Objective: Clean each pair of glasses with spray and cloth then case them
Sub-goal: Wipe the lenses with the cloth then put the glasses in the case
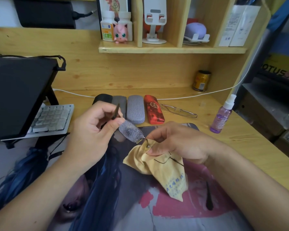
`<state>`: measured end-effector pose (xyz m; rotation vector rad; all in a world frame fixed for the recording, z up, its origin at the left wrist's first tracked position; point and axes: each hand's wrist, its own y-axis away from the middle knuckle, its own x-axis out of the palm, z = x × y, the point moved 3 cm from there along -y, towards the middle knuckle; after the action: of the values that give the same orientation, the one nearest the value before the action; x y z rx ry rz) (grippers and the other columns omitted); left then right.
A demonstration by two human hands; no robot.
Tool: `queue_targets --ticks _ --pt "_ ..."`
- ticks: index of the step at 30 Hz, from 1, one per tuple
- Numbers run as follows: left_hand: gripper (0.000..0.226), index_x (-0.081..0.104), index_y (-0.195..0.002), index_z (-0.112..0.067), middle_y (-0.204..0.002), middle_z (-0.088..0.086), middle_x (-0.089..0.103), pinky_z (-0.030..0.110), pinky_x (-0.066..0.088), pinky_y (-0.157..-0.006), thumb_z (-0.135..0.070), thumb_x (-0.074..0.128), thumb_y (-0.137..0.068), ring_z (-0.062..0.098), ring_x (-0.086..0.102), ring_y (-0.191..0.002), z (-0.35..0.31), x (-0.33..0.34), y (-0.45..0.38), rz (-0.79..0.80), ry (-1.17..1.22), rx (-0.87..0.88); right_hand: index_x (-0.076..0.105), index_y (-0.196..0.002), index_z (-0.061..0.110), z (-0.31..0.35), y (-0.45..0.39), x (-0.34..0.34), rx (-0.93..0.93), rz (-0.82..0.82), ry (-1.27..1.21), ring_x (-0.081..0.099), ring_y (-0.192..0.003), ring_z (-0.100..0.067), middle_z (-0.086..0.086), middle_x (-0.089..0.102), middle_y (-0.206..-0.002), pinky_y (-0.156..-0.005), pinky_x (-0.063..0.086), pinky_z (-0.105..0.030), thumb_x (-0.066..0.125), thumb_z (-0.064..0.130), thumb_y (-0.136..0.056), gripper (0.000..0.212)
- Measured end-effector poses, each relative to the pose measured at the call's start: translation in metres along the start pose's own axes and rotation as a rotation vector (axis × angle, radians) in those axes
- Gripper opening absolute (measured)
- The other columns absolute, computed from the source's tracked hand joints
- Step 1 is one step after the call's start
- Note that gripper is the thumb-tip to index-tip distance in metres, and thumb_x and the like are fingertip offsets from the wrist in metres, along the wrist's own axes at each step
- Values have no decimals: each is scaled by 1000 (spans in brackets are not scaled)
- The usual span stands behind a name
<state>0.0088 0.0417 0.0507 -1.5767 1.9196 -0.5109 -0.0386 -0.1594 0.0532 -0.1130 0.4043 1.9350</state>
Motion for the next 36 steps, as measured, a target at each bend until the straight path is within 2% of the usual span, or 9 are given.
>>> queue_targets --ticks 4,11,14,17,21,26,31,34,36 --pt "19 63 -90 -22 -91 2 68 36 53 -78 -4 67 -90 31 63 -84 1 -3 -1 -12 11 -8 77 -88 8 2 -1 1 -49 -1 32 67 -70 -11 -5 73 -78 -64 51 -22 63 -2 -92 18" --pt "19 63 -91 -10 -95 1 68 22 53 -82 9 65 -91 10 65 -87 3 -3 -2 -28 -14 -48 68 -84 7 -2 -4 9 -55 40 33 58 -62 -9 -3 64 -71 -58 46 -20 66 -1 -91 10" --pt "24 64 -90 -15 -93 2 68 21 52 -81 9 65 -91 12 65 -85 4 -2 -1 -10 -10 -44 65 -79 8 -7 -6 10 -26 42 15 57 -57 -9 -7 64 -70 -54 44 -20 69 -3 -89 15" --pt "23 63 -90 -17 -95 2 68 24 52 -83 6 66 -92 16 65 -87 5 -5 -2 -18 -9 -35 66 -79 4 -5 -4 9 -44 27 57 52 -56 -7 3 59 -61 -52 39 -17 66 4 -93 15" --pt "24 62 -90 -18 -96 2 69 26 53 -85 6 66 -91 19 66 -89 5 -6 -2 -21 -13 -25 67 -87 -6 -3 -3 8 -83 51 151 50 -72 -20 -8 58 -76 -67 37 -33 60 11 -98 21" --pt "16 62 -89 -19 -96 1 68 25 53 -84 -4 66 -89 13 65 -88 5 -6 -2 -33 -8 -23 62 -77 7 -2 -1 5 -76 55 85 51 -63 -5 7 57 -67 -62 41 -19 52 5 -101 27" --pt "29 62 -92 -26 -94 -13 69 21 53 -85 3 65 -91 6 65 -88 4 -9 -3 -57 -18 2 67 -95 -2 -14 -12 -5 -64 -3 -34 48 -73 -32 -12 56 -84 -74 41 -47 66 24 -89 27" --pt "32 62 -92 -28 -94 -15 68 22 53 -87 3 65 -91 7 65 -90 5 -9 -4 -69 -26 15 65 -106 -8 -18 -11 -5 -41 146 -149 67 -77 -18 -12 68 -89 -71 53 -29 55 1 -97 16" --pt "29 62 -91 -27 -93 -15 68 21 52 -87 2 65 -90 6 65 -90 6 -8 -4 -70 -30 9 68 -106 0 -18 -8 -6 -13 254 -191 71 -78 -16 -10 72 -89 -72 56 -28 55 -12 -92 23"
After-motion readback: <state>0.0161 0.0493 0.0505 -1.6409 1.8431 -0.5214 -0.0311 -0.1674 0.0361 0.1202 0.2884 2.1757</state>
